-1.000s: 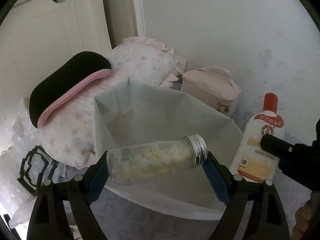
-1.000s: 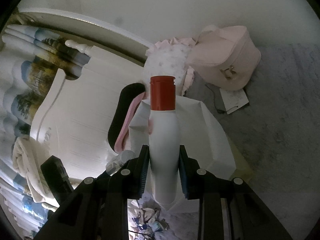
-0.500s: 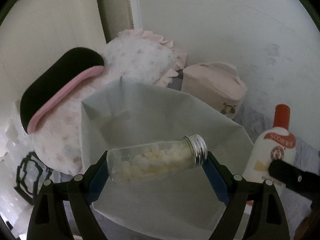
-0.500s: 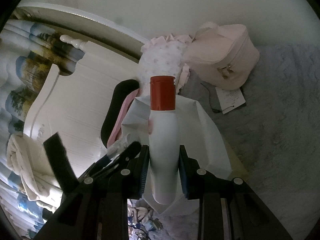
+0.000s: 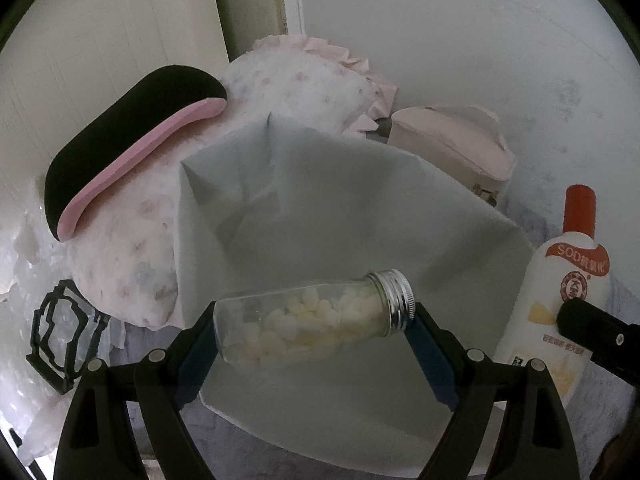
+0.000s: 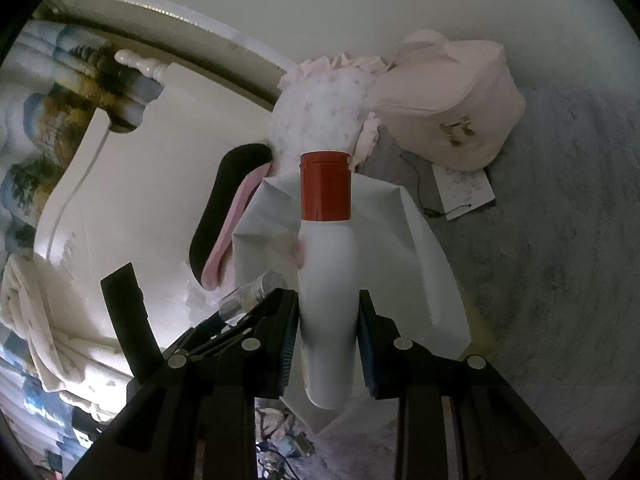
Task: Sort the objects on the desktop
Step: 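Open the left gripper to drop the jar while the right gripper drops the bottle into the bin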
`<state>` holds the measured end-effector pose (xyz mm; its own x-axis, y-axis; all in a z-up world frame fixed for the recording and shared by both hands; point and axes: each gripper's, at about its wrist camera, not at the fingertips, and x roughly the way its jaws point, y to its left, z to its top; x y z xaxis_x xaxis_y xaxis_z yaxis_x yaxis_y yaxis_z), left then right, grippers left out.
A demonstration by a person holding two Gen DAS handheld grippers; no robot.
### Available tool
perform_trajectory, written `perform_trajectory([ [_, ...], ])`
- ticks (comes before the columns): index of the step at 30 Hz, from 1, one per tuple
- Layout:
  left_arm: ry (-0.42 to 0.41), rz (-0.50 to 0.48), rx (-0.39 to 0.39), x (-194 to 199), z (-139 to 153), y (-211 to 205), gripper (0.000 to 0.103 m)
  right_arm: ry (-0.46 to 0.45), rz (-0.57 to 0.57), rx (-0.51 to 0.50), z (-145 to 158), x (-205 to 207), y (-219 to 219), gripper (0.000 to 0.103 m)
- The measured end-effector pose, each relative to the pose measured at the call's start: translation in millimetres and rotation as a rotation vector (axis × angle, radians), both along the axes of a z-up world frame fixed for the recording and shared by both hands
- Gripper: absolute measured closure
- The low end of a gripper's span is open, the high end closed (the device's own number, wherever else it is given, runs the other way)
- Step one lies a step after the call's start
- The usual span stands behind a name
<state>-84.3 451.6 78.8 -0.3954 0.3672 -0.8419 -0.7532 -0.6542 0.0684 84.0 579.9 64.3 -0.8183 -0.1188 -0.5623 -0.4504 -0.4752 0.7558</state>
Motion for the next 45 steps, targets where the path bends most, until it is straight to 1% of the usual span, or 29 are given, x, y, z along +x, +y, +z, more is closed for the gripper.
perform_trajectory([
  [5,-0.002,-0.009,-0.007,0.9,-3.4,-1.8,0.015,-0.014,0.019,0.0,-1.9,-6.5,-6.5,0.074],
  [9,0.004,-0.011,-0.008,1.7,-2.7,-2.1,0.015,-0.025,0.01,0.014,-1.1,-8.8,-7.9,0.074],
  [13,-0.021,-0.027,0.011,2.2,-1.8,-2.2,0.014,-0.04,-0.003,0.04,1.4,-7.2,-8.6,0.074],
  [14,-0.026,-0.021,0.003,1.6,-2.6,-2.1,0.014,-0.042,-0.005,0.043,1.5,-6.9,-8.4,0.074],
  [15,-0.023,-0.012,-0.009,1.5,-3.4,-1.8,0.01,-0.044,-0.006,0.045,1.2,-6.7,-8.0,0.074],
  [16,-0.018,-0.002,-0.041,0.0,-4.5,0.3,0.006,-0.047,-0.006,0.047,0.9,-6.9,-7.9,0.074],
  [17,-0.011,-0.001,-0.059,-0.5,-5.1,0.5,0.006,-0.049,-0.006,0.047,0.5,-7.1,-7.7,0.074],
  [18,-0.004,-0.002,-0.058,-0.3,-4.4,-0.5,0.006,-0.05,-0.006,0.047,0.0,-7.5,-7.9,0.074],
  [20,0.001,0.004,-0.029,-1.6,-0.8,-6.0,0.006,-0.053,-0.003,0.046,-0.2,-8.8,-8.7,0.074],
  [23,-0.026,0.012,0.03,-5.4,4.0,-14.9,0.005,-0.052,0.006,0.047,0.3,-11.9,-11.0,0.074],
  [26,-0.019,0.004,0.041,-5.5,6.5,-18.7,0.004,-0.052,0.013,0.054,1.4,-15.5,-13.0,0.074],
  [29,-0.005,-0.008,0.043,-3.2,7.7,-20.9,0.003,-0.068,0.016,0.088,4.2,-19.1,-16.8,0.074],
  [30,-0.006,-0.008,0.049,-2.6,8.8,-21.7,0.003,-0.074,0.007,0.101,5.4,-19.4,-18.1,0.072],
  [32,-0.019,-0.013,0.065,-1.9,10.5,-23.5,0.003,-0.074,-0.02,0.127,9.9,-17.5,-18.6,0.063],
  [34,-0.026,-0.02,0.086,-0.6,13.0,-26.9,0.003,-0.034,-0.039,0.158,20.3,-13.9,-20.1,0.037],
  [36,-0.025,-0.019,0.092,-0.3,14.8,-28.0,0.003,-0.012,-0.062,0.215,33.2,-10.0,-23.0,0.023],
  [38,-0.03,-0.019,0.102,-0.4,16.8,-29.9,0.003,-0.006,-0.069,0.258,42.4,-8.4,-25.1,0.023],
  [39,-0.031,-0.02,0.107,0.0,17.6,-31.2,0.003,-0.003,-0.065,0.263,44.8,-8.4,-25.5,0.023],
  [42,-0.026,-0.018,0.117,0.3,20.9,-35.1,0.003,0.016,-0.049,0.234,43.3,-7.5,-25.3,0.023],
  [45,-0.029,-0.012,0.126,-0.5,24.0,-41.1,0.003,0.017,-0.04,0.206,39.9,-7.1,-26.4,0.023],
])
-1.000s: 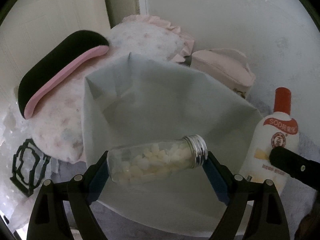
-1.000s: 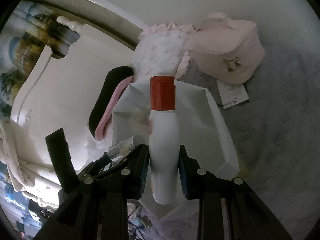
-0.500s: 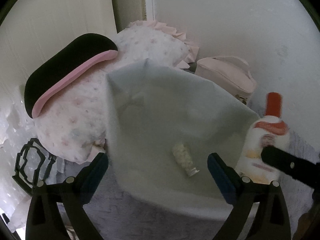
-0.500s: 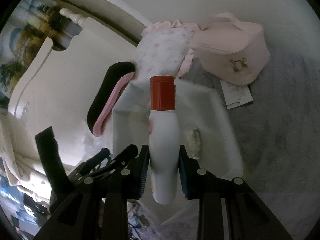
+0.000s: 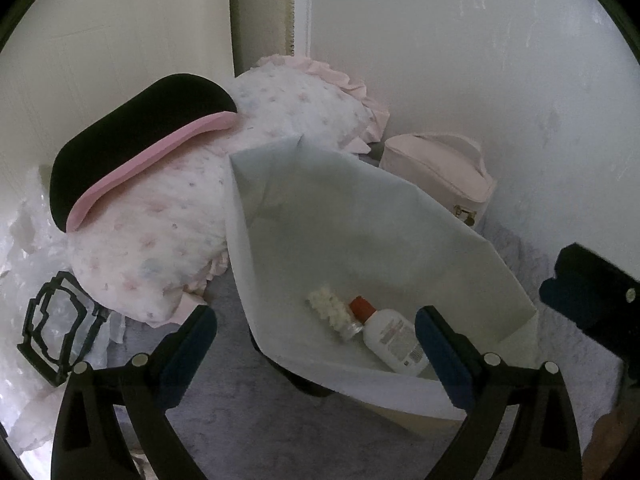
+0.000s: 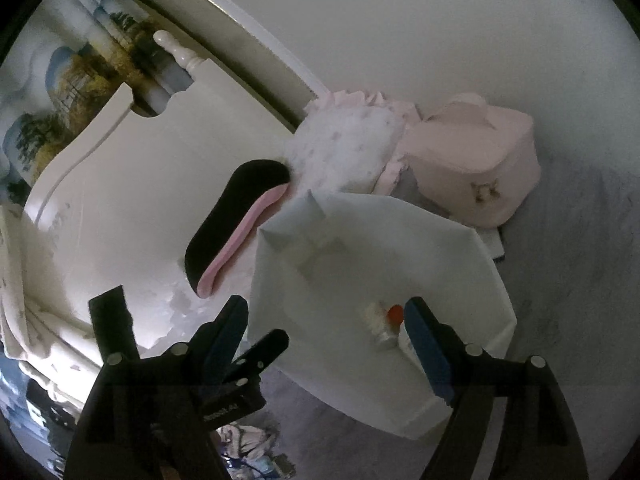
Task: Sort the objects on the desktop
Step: 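Open the left gripper to drop the jar while the right gripper drops the bottle into the bin, then withdraw both grippers from the bin back toward the items on the rug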
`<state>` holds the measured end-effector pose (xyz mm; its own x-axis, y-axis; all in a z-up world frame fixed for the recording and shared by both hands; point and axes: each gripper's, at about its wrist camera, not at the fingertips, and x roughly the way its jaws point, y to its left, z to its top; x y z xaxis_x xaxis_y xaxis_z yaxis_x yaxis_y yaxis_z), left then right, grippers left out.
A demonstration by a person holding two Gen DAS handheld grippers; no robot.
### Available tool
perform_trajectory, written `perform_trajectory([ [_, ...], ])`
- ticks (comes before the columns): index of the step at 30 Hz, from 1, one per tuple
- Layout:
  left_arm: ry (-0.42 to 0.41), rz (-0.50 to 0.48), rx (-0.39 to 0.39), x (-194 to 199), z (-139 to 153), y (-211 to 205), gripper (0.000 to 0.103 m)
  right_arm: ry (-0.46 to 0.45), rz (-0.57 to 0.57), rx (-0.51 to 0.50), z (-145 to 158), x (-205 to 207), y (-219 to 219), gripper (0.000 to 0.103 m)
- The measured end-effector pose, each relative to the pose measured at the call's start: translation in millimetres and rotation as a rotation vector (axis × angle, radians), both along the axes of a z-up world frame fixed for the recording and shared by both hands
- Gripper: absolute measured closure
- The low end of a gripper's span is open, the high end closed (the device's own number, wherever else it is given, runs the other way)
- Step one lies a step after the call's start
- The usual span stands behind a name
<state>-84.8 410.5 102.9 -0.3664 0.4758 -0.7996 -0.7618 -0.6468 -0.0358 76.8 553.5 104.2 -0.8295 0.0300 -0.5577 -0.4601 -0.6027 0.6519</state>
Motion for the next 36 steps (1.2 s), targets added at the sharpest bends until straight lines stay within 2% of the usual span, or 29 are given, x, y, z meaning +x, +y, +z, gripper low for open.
perform_trajectory([
  [9,0.036,0.0,-0.039,1.0,-0.4,-31.7,0.003,-0.03,0.078,0.029,-0.8,-16.4,-20.7,0.023],
  [12,0.048,0.025,-0.052,-3.0,-5.9,-55.2,0.003,-0.05,0.133,0.064,-2.9,-24.9,-31.9,0.022],
  [15,0.013,0.063,-0.039,-10.2,-14.1,-79.5,0.003,-0.082,0.19,0.113,-5.3,-33.7,-43.8,0.023],
  [19,0.015,0.091,-0.07,-11.7,-25.9,-103.1,0.003,-0.132,0.274,0.173,-12.7,-44.2,-56.5,0.023],
  [27,-0.009,0.123,-0.041,-5.5,-40.7,-142.3,0.003,-0.287,0.475,0.476,-22.0,-65.1,-74.0,0.023],
  [32,-0.02,0.131,-0.01,-0.8,-42.1,-156.7,0.003,-0.334,0.596,0.558,-34.6,-100.2,-89.4,0.032],
  [34,-0.029,0.129,0.0,0.8,-42.5,-162.1,0.003,-0.373,0.636,0.591,-44.4,-119.7,-99.7,0.045],
  [36,-0.034,0.131,0.008,1.5,-42.1,-166.5,0.003,-0.413,0.681,0.613,-56.6,-136.2,-109.8,0.051],
])
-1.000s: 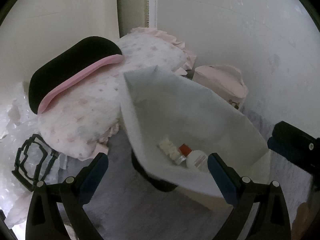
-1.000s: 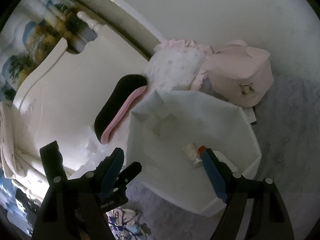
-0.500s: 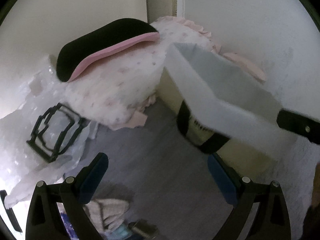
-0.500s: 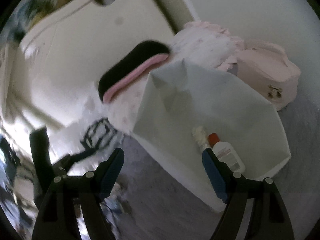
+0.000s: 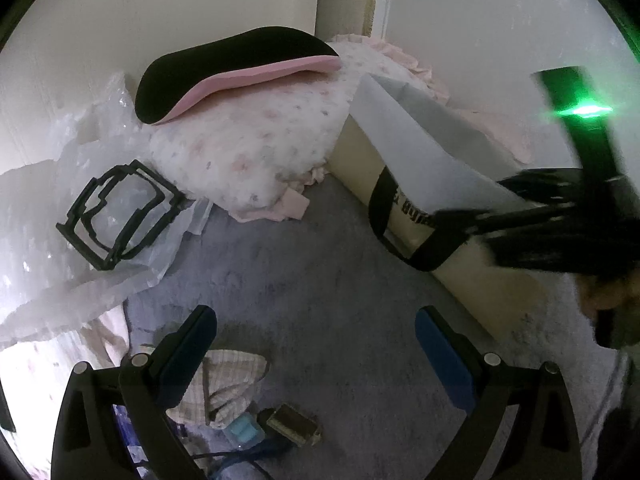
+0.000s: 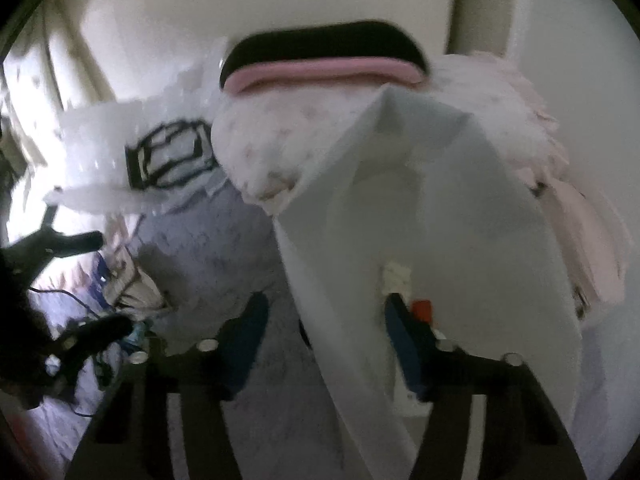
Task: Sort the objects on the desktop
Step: 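Withdraw both grippers from the bin back toward the items on the rug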
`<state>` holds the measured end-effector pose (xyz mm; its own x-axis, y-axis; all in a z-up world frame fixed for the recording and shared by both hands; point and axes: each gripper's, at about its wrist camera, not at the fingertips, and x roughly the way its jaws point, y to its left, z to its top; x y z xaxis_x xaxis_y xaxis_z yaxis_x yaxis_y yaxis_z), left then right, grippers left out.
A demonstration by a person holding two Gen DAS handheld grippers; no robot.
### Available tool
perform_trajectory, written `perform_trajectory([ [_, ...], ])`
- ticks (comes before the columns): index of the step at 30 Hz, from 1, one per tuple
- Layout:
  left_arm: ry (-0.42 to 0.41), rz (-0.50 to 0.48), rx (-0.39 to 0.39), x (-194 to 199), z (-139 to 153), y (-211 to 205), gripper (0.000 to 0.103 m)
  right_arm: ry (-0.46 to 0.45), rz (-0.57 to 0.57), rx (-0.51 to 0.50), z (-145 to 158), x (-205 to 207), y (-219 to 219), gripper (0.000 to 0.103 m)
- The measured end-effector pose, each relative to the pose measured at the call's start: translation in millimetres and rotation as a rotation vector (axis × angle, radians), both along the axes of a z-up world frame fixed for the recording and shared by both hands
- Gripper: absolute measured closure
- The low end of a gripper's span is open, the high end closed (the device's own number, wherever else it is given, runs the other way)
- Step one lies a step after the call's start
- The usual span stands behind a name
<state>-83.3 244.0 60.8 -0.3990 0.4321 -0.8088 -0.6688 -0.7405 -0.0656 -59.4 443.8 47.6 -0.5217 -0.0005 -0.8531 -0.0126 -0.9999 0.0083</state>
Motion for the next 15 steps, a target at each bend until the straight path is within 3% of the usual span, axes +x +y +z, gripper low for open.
perform_trajectory([
  [2,-0.004,0.008,0.009,0.5,0.9,-4.7,0.003,-0.052,0.025,0.039,-14.1,-14.0,-11.4,0.062],
  [3,-0.008,0.012,0.013,0.5,1.4,-7.0,0.003,-0.083,0.033,0.051,-22.4,-18.8,-17.8,0.081],
  [5,-0.012,0.014,0.019,3.0,3.3,-13.3,0.003,-0.107,0.047,0.023,-29.3,-17.2,-28.6,0.089],
  [8,-0.007,0.025,0.033,6.2,7.7,-22.5,0.003,-0.105,0.097,0.061,-30.6,-5.0,-47.7,0.092],
  [15,-0.038,0.073,0.079,22.7,12.2,-51.4,0.003,-0.103,0.144,-0.002,-14.8,19.1,-61.8,0.093],
])
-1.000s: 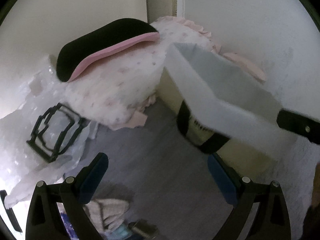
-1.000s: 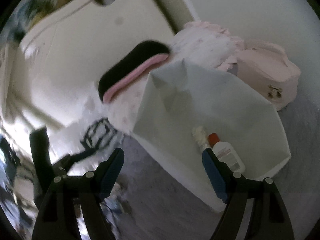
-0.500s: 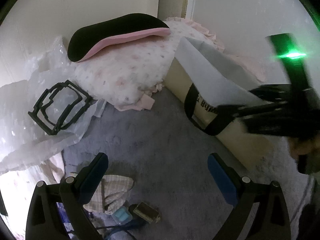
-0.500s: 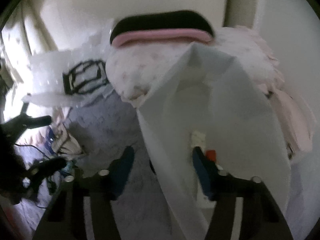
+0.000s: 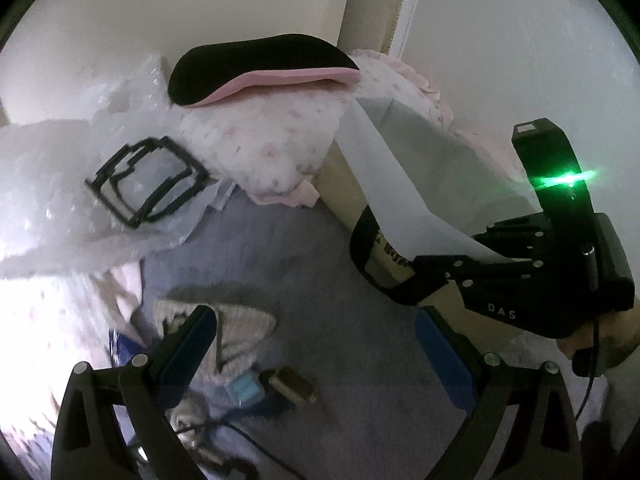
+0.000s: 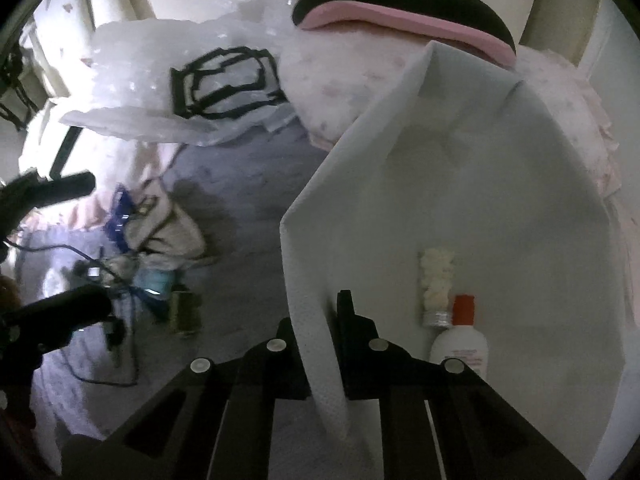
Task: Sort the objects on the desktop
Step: 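Withdraw both grippers from the bin back toward the items on the rug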
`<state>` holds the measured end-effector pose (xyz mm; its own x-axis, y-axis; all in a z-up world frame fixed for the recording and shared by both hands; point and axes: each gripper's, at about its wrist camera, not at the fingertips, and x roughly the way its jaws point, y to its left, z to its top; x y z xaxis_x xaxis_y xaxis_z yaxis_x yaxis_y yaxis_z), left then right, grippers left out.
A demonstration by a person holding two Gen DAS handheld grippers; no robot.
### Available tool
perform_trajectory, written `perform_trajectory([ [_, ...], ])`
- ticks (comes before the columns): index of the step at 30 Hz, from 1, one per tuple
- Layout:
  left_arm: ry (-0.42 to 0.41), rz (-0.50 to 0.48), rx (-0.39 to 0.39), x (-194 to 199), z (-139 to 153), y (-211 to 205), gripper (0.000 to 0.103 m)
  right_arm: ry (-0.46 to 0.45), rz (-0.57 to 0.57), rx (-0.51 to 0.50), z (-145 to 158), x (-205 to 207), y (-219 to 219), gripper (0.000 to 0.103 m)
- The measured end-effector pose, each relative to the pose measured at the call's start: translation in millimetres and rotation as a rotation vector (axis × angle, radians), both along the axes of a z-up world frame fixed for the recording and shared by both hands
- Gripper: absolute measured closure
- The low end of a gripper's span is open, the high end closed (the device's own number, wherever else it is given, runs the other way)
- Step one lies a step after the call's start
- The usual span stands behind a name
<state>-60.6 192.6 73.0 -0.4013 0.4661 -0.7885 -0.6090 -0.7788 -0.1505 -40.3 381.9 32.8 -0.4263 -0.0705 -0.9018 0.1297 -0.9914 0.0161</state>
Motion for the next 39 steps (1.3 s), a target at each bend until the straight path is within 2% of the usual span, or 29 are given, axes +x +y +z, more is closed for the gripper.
perform_trajectory([
  [4,-0.001,0.022,-0.021,12.7,-1.2,-17.6,0.003,-0.003,0.017,0.0,0.0,9.3,-16.3,0.093],
  [13,-0.041,0.104,-0.015,36.7,-6.7,-69.1,0.003,-0.005,0.067,-0.026,2.1,28.6,-50.4,0.093],
  [19,-0.043,0.158,-0.007,48.9,-6.4,-105.6,0.003,-0.001,0.084,0.018,-0.2,33.4,-70.6,0.092],
  [20,-0.043,0.162,-0.007,50.9,-7.5,-111.9,0.003,0.003,0.083,0.034,-0.5,33.9,-72.6,0.091],
  [25,-0.068,0.194,-0.012,52.0,-25.0,-141.6,0.003,0.075,0.063,0.048,11.8,40.2,-79.6,0.061],
  [30,-0.079,0.197,-0.02,52.0,-38.6,-158.3,0.003,0.166,0.087,0.099,35.2,49.1,-102.8,0.053],
  [33,-0.082,0.2,-0.011,54.7,-44.9,-168.6,0.003,0.199,0.103,0.113,46.2,55.0,-119.7,0.052],
  [39,-0.082,0.237,-0.01,64.1,-55.6,-198.5,0.003,0.202,0.127,0.071,56.1,63.4,-150.2,0.052],
])
